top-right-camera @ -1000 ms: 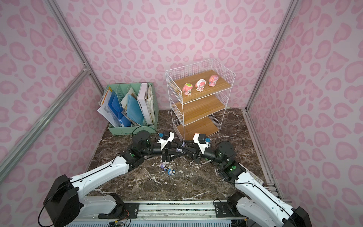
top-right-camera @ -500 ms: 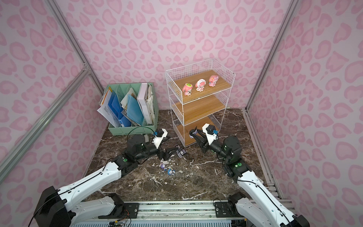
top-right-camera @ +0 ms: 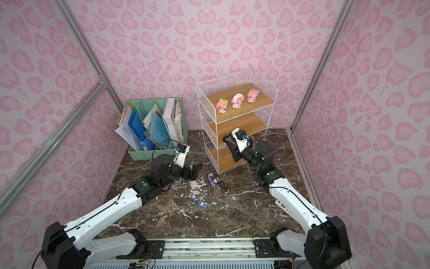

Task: Organize plastic toys on shelves
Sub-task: Place the plastic toy on the shelf.

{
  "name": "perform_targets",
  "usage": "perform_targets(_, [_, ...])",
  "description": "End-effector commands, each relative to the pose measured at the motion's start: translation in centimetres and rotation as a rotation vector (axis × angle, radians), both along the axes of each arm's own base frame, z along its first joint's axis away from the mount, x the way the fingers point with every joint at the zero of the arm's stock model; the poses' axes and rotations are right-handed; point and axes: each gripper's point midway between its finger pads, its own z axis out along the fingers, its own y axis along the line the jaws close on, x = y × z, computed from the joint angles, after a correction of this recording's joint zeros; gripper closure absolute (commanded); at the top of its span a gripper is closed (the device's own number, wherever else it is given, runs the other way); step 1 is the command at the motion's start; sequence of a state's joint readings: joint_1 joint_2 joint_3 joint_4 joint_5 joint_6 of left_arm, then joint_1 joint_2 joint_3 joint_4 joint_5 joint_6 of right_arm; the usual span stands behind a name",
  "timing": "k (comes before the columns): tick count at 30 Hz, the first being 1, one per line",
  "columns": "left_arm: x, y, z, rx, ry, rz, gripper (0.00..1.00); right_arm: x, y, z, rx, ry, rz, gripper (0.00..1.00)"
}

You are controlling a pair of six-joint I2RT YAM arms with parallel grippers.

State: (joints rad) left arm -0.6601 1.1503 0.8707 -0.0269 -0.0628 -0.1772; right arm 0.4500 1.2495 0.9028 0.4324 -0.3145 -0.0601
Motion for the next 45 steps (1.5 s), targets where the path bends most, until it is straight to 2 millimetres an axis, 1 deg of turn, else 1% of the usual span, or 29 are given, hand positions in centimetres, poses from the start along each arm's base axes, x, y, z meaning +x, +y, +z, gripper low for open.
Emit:
perform_targets(1, [0.1, 0.7, -0.1, 0.022, 0.003, 0.031, 0.01, 1.1, 0.2, 0.9, 0.012, -0.041, -0.022, 0.7])
perform_targets(3, [0.1, 0.8, -0.3, 0.031, 0.007, 0.035, 0.01, 1.8, 0.5, 0.4, 0.004, -0.02, -0.027, 0.7])
perform_targets(6, [0.2, 1.0, -0.5, 0.038, 0.009, 0.044, 0.01, 2.4, 0.9, -0.2, 0.007, -0.002, -0.04, 0.7])
perform_targets(14, [0.3, 1.0, -1.0, 0.045, 0.021, 0.047, 0.01, 3.2, 2.3, -1.0, 0.004, 0.041, -0.053, 0.68])
perform_targets(18, [0.2, 0.9, -1.1, 0.047, 0.026, 0.043, 0.01, 3.6, 2.4, -1.5, 0.011, 0.067, -0.069, 0.68])
perform_targets(26, [0.2, 0.9, -1.1, 0.048, 0.029, 0.041, 0.01, 3.7, 3.1, -2.1, -0.003, 0.095, -0.083, 0.66])
perform_targets(32, [0.3, 0.7, -1.3, 0.05, 0.036, 0.034, 0.01, 4.1, 3.0, -2.3, -0.007, 0.129, -0.104, 0.63])
perform_targets(39, [0.4, 0.5, -1.3, 0.05, 0.039, 0.03, 0.01, 3.7, 2.7, -2.0, -0.017, 0.138, -0.123, 0.62])
perform_targets(45, [0.3, 0.4, -1.4, 0.047, 0.042, 0.025, 0.01, 3.6, 2.8, -2.2, -0.032, 0.147, -0.125, 0.62])
